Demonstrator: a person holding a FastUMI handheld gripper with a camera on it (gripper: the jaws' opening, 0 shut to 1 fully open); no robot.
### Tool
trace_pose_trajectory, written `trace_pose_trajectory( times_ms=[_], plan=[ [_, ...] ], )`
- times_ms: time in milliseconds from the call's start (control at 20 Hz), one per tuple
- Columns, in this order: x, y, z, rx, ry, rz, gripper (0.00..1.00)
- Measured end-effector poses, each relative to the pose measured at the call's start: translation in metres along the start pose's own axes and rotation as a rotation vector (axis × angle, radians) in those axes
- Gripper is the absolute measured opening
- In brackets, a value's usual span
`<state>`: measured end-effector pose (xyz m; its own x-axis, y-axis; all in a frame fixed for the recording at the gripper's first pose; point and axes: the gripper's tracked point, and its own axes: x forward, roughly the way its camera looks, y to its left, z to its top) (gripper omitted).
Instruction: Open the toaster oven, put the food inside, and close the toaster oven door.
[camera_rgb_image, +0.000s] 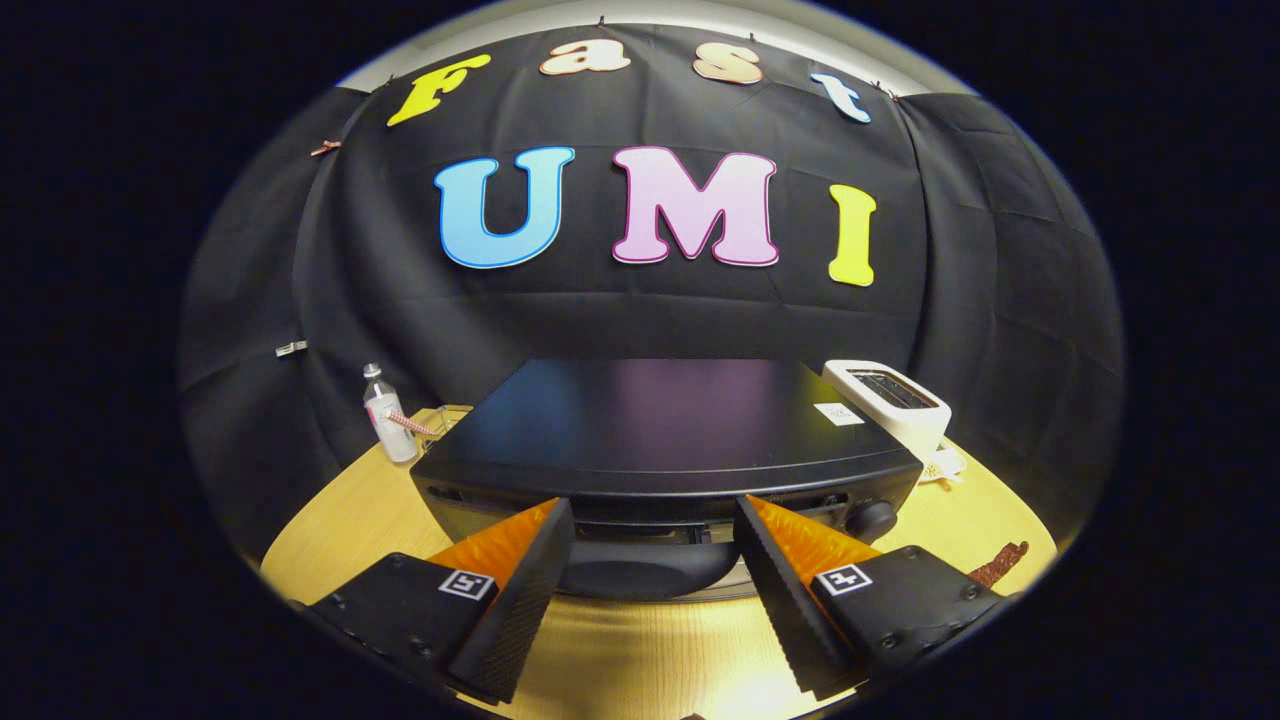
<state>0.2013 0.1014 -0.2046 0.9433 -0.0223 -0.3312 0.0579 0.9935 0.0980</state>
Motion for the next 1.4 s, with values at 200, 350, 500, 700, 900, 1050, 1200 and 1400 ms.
trace_pose_trajectory(
  times_ms=[200, 350, 500, 700, 900, 1050, 1200, 1400],
  plan=[
    [-0.020, 0.000, -0.015, 0.004, 0.020, 0.009, 1.00],
    [-0.038, 0.000, -0.036, 0.017, 0.048, 0.012, 1.00],
    [-0.057, 0.001, -0.060, -0.007, 0.064, 0.012, 0.99],
    [-0.074, 0.001, -0.103, -0.018, 0.124, 0.011, 1.00],
    [-0.085, 0.009, -0.158, -0.001, 0.239, 0.049, 1.00],
    [-0.102, 0.009, -0.158, -0.023, 0.234, 0.087, 1.00],
    [-0.125, -0.008, -0.132, -0.015, 0.212, 0.101, 0.98],
    [-0.159, -0.057, -0.075, -0.026, 0.159, 0.100, 0.97]
  ],
)
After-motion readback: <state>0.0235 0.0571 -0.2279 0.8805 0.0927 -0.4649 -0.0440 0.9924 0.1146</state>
